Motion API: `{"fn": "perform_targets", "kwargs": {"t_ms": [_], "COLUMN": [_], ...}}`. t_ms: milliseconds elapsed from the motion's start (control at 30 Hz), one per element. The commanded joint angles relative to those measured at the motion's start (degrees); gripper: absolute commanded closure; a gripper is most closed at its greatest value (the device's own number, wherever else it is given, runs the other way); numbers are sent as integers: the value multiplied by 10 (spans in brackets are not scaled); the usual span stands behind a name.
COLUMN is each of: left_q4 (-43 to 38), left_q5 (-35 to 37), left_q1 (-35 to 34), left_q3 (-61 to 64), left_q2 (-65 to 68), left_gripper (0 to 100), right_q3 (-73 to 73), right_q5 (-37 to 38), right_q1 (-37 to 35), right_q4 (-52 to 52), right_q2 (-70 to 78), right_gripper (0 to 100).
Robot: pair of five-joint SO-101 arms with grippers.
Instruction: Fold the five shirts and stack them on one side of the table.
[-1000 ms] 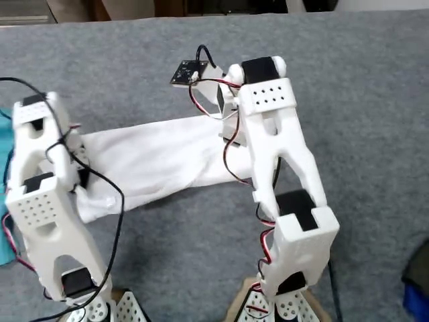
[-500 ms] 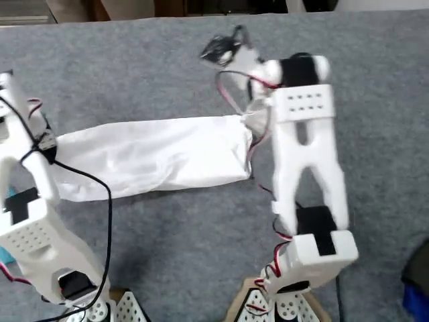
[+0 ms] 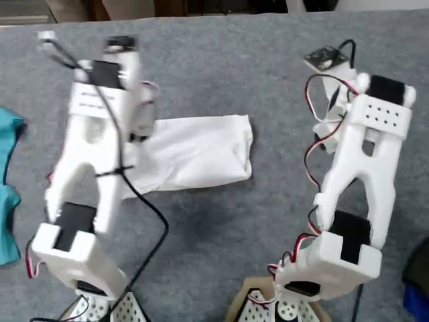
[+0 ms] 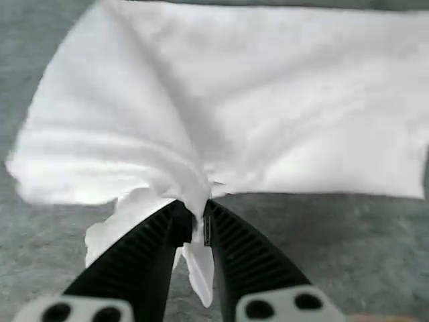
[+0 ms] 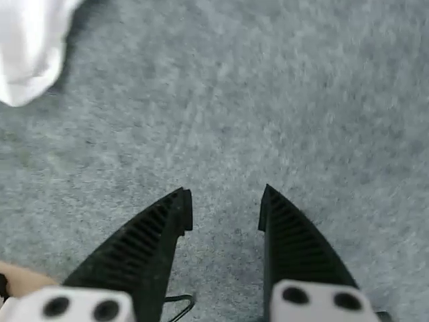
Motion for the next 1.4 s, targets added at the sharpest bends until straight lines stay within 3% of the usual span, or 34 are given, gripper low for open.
{"fn": "perform_targets", "kwargs": {"t_ms": [0,133,367,433,533,600,700,833,1367], "left_q4": [5,-4,-3,-3,-3,-3,-3,-3,-5], "left_q5": [12,12,12,12,12,12,12,12,12], "left_q1": [55,85,134,151,179,190,193,199,244], "left_q3": [-47,-100,-227,-249,-271,-293,-332,-378,-535], "left_q2": [-19,22,119,143,178,200,233,271,360], "left_gripper": [981,981,981,981,981,981,981,981,981], "right_q3": [47,104,164,191,245,269,276,273,266], "right_q5": [-4,-8,-104,-173,-338,-388,-394,-421,-423], "right_q1": [13,2,-31,-35,-33,-26,-11,7,8], "right_q4": [-54,-135,-323,-409,-552,-608,-622,-626,-625], "right_q2": [-36,-36,-30,-30,-22,-12,1,-1,0], "right_gripper": [814,814,814,814,814,815,842,956,958]}}
